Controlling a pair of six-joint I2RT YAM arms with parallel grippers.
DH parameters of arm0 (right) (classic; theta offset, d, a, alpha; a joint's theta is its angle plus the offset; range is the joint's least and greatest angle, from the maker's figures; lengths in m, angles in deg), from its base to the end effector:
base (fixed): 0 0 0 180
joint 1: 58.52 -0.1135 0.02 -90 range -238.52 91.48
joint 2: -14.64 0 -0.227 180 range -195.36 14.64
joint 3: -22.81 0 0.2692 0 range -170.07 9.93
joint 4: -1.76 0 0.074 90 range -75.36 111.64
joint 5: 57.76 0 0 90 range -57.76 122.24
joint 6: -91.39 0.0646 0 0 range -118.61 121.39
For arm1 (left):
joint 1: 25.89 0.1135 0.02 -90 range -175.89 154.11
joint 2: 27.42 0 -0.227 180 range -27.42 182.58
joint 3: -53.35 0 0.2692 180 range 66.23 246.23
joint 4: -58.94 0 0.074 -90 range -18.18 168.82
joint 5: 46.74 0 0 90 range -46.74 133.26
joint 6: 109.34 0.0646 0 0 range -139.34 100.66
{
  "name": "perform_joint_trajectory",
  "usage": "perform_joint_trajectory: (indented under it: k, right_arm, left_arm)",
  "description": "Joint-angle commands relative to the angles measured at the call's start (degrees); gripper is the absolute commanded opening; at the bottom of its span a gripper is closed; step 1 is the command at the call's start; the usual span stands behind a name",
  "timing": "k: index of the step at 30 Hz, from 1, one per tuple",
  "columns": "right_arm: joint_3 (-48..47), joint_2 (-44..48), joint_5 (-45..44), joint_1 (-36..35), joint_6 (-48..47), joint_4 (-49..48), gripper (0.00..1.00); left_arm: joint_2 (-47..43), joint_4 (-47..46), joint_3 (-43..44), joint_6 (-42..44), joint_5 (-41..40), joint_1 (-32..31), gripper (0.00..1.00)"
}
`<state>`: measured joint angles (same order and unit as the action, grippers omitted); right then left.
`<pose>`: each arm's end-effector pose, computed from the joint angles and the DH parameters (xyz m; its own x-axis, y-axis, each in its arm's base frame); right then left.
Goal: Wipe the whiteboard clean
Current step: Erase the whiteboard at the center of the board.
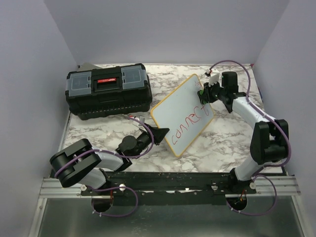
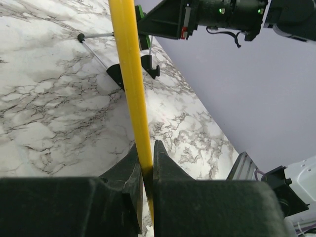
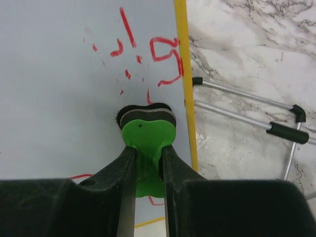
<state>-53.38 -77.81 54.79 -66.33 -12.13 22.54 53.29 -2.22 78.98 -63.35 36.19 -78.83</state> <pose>0.3878 0.0782 0.1844 -0.4800 -0.2838 -0.8301 -0.5564 0.8300 0.0380 0.1719 -0.2145 0.1314 -0.4531 -0.5442 -0.7061 0.5609 0.4417 -0.7003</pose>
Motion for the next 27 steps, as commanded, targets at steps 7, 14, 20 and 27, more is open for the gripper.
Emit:
perform_joint_trajectory:
  k: [7,14,20,27]
  right_arm:
    - [-14.47,-8.28,2.98,-1.06,3.56,5.81,0.01]
    - [-2.62,-4.61,-1.22,-0.64,-1.44,5.08,0.01]
    - [1.88,-1.43,1.99,-0.53,-3.16,4.85,0.01]
    - [-9.60,-5.29,6.13,-0.60,0.57,5.28,0.01]
  left_arm:
    - [-0.50,-3.83,0.86,4.61,10.61,-1.46,0.00]
    - [-1.43,-4.00,-0.45,5.16,10.22,-1.40,0.00]
    - [-0.65,-4.18,0.38,5.10,11.07,-1.34,0.00]
    - [-0.28,-4.03,0.40,4.62,11.41,-1.36,0.00]
